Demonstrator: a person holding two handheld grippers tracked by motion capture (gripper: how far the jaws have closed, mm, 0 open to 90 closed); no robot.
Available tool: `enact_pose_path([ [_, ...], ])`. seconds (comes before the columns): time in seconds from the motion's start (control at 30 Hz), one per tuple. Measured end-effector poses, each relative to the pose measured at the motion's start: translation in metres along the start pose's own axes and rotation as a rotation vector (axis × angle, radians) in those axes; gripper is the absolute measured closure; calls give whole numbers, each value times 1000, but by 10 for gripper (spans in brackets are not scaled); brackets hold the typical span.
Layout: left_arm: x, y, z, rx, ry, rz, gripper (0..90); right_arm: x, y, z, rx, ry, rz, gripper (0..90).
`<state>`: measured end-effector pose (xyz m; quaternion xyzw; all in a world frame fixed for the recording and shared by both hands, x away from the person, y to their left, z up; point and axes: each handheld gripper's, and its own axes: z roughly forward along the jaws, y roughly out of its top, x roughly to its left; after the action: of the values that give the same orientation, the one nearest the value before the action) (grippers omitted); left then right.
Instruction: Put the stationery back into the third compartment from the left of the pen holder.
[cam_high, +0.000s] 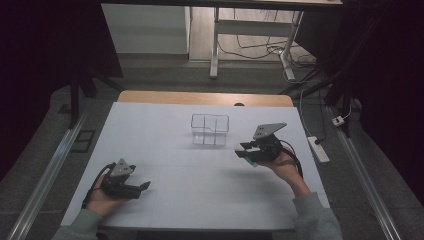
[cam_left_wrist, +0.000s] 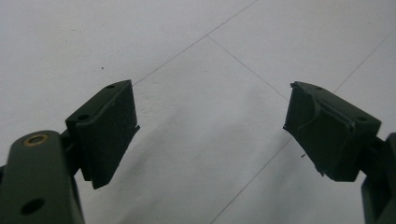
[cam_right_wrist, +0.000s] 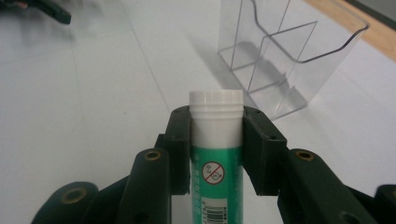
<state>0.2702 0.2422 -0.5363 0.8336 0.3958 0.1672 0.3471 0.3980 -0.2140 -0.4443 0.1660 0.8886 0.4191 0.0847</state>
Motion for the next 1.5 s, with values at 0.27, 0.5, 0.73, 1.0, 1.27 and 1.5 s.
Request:
enact_pose_path([
  [0.27, 0, 0, 0, 1, -3, 3, 167, 1, 7, 2, -22, -52, 33, 649],
  [0.5, 0, 0, 0, -2, -5, 2, 167, -1, 12, 1, -61, -109, 80, 649],
  [0.73, 0, 0, 0, 2, -4, 4, 167, 0, 16, 3, -84, -142, 94, 649],
  [1.0, 0, 0, 0, -2, -4, 2, 167, -1, 22, 3, -120, -161, 108, 649],
  [1.27, 0, 0, 0, -1, -3, 2, 167, 0, 27, 5, -143, -183, 106, 649],
  [1.5, 0, 1, 0, -3, -3, 3, 167, -3, 34, 7, -167, -203, 134, 649],
])
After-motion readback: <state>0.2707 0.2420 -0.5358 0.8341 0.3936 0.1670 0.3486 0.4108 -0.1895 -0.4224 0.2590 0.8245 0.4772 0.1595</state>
